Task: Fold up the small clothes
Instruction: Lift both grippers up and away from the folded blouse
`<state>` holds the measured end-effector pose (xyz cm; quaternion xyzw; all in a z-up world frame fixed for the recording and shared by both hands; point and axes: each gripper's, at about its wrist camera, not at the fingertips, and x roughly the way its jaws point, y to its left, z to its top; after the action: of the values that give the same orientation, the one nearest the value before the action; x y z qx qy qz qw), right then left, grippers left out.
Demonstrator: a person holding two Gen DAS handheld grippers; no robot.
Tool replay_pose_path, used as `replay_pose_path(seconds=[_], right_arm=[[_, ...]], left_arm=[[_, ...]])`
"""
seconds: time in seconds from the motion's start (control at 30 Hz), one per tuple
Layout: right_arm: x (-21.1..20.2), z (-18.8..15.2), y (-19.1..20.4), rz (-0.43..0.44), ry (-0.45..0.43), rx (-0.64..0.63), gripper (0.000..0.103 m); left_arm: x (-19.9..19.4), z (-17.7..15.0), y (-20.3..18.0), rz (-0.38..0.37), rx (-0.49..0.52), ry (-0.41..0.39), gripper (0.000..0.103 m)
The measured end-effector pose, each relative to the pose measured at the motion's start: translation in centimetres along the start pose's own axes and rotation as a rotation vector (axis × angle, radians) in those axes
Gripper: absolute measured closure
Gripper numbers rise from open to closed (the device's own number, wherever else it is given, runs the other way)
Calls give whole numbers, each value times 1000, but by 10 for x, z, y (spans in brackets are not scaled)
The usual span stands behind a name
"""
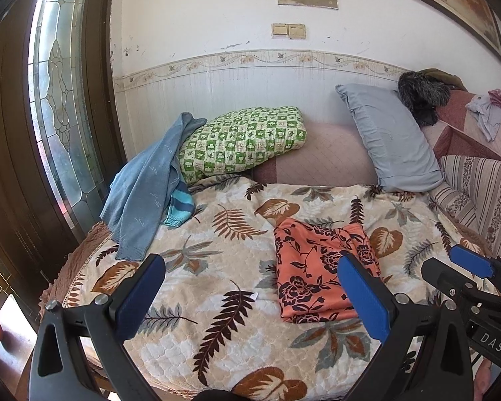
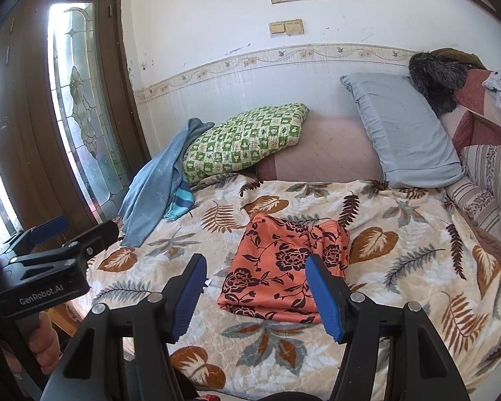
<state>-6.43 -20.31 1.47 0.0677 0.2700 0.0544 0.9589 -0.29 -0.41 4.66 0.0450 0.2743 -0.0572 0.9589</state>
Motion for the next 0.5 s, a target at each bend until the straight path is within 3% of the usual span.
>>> replay_pose_path(seconds=[0.17,0.5], right_arm=[[35,-3,6,-2,45,-33,38],[80,10,-4,3,49,3,38]], left_arm=[[31,1,5,8,-20,35,0],[79,7,-1,15,22,110,0]])
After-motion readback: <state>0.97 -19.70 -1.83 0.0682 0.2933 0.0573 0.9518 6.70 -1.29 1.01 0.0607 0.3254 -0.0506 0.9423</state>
